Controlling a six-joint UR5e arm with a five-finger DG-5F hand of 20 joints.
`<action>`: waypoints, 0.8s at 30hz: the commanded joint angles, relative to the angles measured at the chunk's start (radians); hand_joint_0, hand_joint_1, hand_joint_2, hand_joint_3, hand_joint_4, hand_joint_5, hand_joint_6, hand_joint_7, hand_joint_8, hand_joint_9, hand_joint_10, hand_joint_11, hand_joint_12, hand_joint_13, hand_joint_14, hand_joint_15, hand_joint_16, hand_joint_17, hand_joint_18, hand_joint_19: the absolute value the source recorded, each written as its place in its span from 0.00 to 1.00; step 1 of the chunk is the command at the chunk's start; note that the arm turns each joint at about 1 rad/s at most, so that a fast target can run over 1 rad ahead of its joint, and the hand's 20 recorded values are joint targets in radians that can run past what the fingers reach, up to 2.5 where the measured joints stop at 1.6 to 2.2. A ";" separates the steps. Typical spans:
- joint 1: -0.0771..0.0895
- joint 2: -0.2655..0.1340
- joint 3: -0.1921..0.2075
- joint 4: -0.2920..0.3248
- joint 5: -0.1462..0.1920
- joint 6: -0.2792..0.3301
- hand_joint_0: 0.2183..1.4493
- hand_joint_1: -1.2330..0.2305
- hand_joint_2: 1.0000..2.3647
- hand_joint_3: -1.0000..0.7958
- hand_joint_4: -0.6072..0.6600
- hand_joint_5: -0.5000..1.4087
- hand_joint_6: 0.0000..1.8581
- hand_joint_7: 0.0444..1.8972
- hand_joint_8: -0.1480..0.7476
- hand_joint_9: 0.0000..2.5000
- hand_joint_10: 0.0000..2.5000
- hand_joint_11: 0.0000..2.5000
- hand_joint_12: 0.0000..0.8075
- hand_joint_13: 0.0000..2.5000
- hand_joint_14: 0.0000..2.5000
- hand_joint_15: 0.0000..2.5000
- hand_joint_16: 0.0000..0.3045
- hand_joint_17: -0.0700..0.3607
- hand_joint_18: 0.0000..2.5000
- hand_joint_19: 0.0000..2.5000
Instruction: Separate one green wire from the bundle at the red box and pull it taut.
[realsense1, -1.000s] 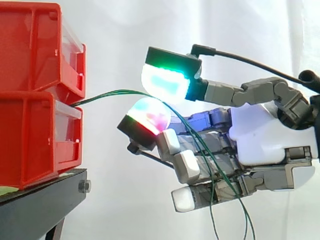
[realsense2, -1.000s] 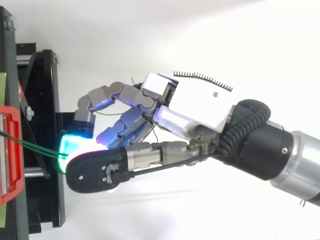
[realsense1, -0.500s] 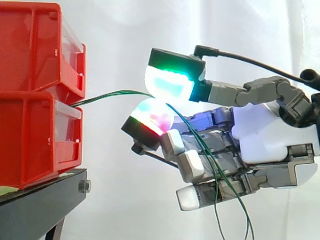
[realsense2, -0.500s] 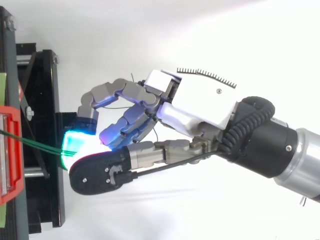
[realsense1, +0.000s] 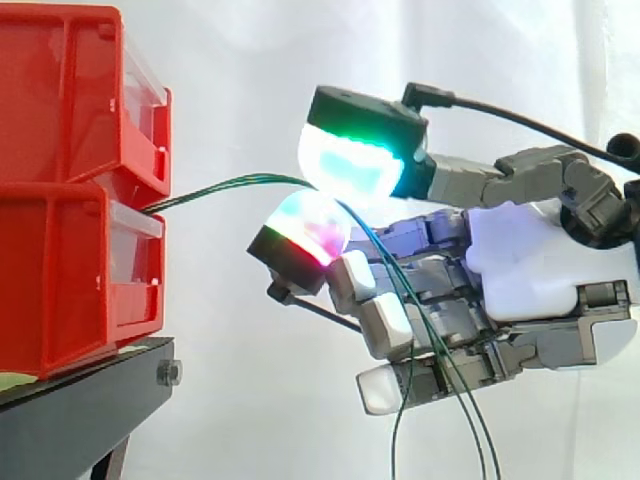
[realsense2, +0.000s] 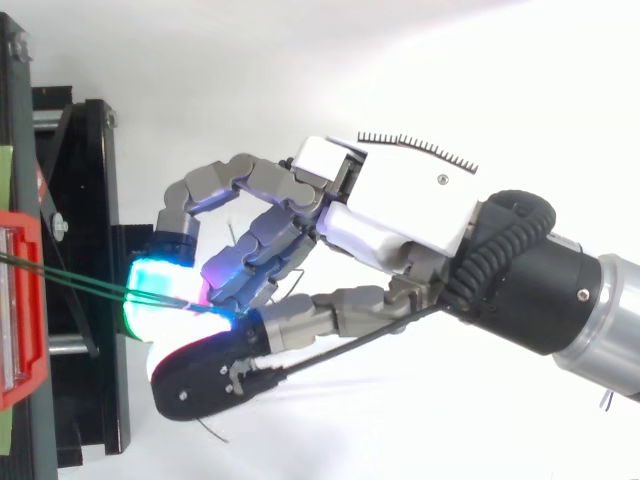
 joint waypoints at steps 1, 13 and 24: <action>-0.003 0.004 0.000 0.000 0.000 0.000 0.28 0.47 0.00 0.28 0.48 0.17 0.49 0.53 0.45 0.47 0.01 0.36 0.45 0.48 0.01 0.30 0.16 0.42 0.38 0.25; -0.007 0.009 -0.001 -0.010 0.000 -0.012 0.29 0.34 0.00 0.32 0.50 0.16 0.49 0.55 0.45 0.45 0.01 0.37 0.46 0.48 0.01 0.30 0.17 0.43 0.37 0.26; -0.010 0.009 0.000 -0.010 0.000 -0.015 0.37 0.24 0.01 0.43 0.41 0.16 0.50 0.58 0.43 0.42 0.01 0.36 0.43 0.45 0.01 0.30 0.16 0.41 0.36 0.24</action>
